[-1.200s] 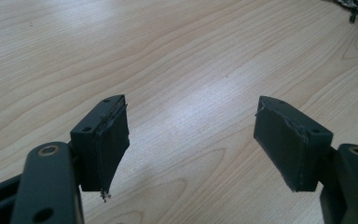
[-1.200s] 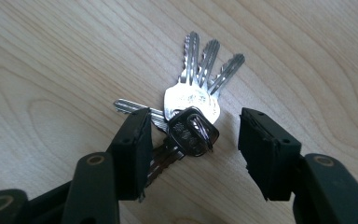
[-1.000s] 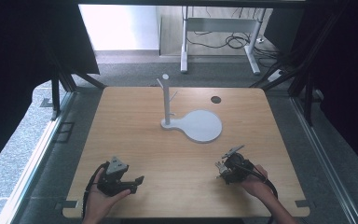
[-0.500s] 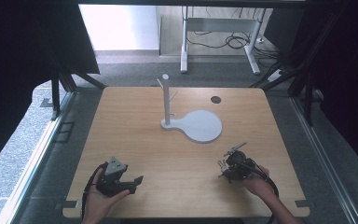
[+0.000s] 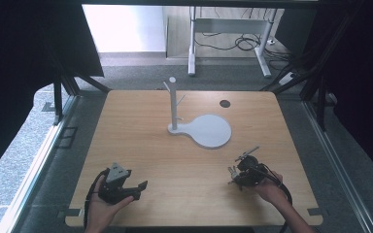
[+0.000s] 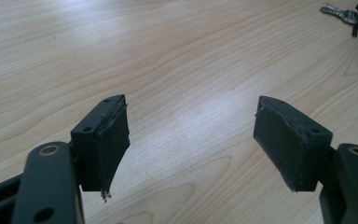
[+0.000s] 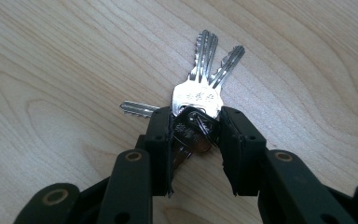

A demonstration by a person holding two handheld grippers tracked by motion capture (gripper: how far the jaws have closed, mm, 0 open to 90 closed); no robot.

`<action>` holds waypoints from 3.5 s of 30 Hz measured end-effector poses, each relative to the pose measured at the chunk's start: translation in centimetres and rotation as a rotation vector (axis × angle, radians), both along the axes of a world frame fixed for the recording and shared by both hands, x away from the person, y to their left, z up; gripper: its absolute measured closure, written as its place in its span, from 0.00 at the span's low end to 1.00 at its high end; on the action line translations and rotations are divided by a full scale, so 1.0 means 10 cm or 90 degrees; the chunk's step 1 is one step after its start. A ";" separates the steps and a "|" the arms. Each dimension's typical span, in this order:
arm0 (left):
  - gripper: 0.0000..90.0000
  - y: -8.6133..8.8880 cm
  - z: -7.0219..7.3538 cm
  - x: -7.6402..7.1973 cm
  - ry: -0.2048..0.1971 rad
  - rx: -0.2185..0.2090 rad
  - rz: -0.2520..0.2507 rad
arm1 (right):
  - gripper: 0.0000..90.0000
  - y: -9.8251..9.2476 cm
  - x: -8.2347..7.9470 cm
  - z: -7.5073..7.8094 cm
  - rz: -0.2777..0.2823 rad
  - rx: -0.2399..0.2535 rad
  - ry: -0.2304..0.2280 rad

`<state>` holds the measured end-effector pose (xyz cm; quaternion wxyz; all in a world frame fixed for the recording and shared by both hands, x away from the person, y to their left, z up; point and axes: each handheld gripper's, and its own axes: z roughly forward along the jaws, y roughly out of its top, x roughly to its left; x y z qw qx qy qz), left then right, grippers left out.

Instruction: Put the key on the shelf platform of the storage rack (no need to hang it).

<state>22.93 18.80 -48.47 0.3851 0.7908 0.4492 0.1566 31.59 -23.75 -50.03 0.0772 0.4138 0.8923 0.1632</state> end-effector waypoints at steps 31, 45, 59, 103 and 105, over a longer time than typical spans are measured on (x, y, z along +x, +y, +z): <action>0.30 0.03 0.02 -0.01 -0.007 -0.014 0.000 | 0.73 -0.01 -0.02 0.50 0.016 0.031 -0.043; 0.30 0.03 0.03 -0.02 -0.007 -0.016 -0.001 | 0.73 -0.04 0.01 0.71 0.013 0.037 -0.063; 0.30 0.05 0.06 -0.03 -0.013 -0.021 -0.003 | 0.73 -0.02 0.03 0.87 0.017 0.047 -0.081; 0.30 0.03 0.08 -0.05 -0.013 -0.023 -0.015 | 0.73 0.15 0.48 1.12 0.011 0.079 -0.088; 0.30 0.03 0.08 -0.04 -0.013 -0.023 -0.016 | 0.73 0.16 0.51 1.13 0.013 0.079 -0.088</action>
